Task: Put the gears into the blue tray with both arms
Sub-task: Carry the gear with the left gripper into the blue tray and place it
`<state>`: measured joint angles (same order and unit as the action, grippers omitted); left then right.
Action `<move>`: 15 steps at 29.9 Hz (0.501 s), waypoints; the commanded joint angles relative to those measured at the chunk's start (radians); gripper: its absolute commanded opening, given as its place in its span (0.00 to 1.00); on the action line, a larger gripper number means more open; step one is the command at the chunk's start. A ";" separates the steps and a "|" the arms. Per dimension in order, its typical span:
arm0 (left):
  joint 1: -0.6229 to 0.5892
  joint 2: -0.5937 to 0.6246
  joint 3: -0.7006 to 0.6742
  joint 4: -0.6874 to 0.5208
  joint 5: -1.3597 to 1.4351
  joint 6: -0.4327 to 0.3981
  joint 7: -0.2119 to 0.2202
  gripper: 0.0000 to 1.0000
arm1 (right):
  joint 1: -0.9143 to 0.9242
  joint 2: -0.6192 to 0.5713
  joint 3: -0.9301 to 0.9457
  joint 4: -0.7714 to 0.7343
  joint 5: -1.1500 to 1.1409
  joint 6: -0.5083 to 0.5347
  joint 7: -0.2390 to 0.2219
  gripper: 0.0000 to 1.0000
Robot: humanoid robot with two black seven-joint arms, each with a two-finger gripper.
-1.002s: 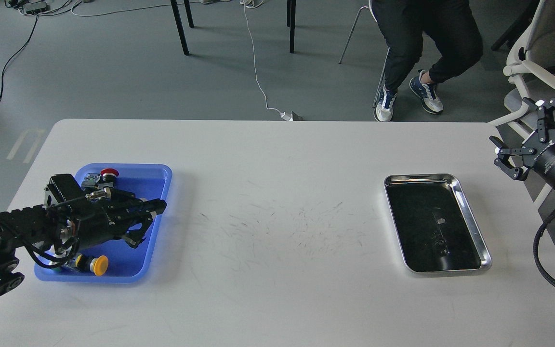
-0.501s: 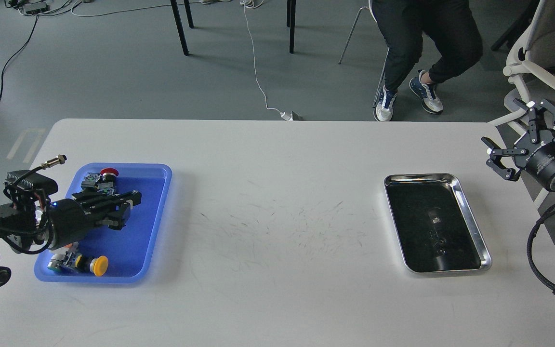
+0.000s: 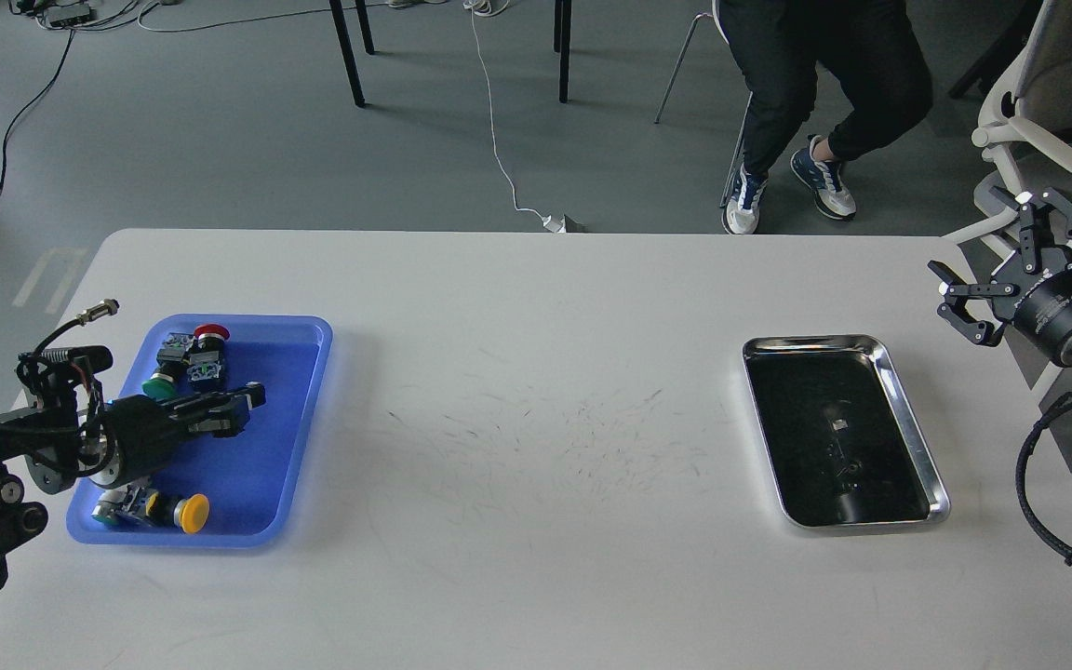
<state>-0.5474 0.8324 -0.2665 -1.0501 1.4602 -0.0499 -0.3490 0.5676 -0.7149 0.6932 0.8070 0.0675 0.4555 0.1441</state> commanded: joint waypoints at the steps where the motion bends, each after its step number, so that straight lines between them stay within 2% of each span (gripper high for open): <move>1: 0.000 -0.004 0.001 0.013 0.000 -0.001 0.001 0.17 | 0.000 0.000 -0.001 0.000 0.000 0.000 0.000 0.94; 9: 0.001 -0.004 0.003 0.021 0.003 -0.001 0.007 0.43 | 0.000 0.000 0.000 0.000 0.000 -0.001 0.000 0.94; 12: 0.000 -0.015 0.003 0.025 0.002 -0.001 0.007 0.48 | 0.000 0.000 0.000 0.000 0.000 -0.001 0.000 0.94; 15: -0.003 -0.018 0.003 0.025 0.002 -0.001 0.007 0.61 | 0.000 0.000 0.000 0.000 0.000 -0.001 0.000 0.94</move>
<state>-0.5479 0.8176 -0.2638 -1.0260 1.4632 -0.0511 -0.3412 0.5676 -0.7148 0.6932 0.8068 0.0675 0.4540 0.1441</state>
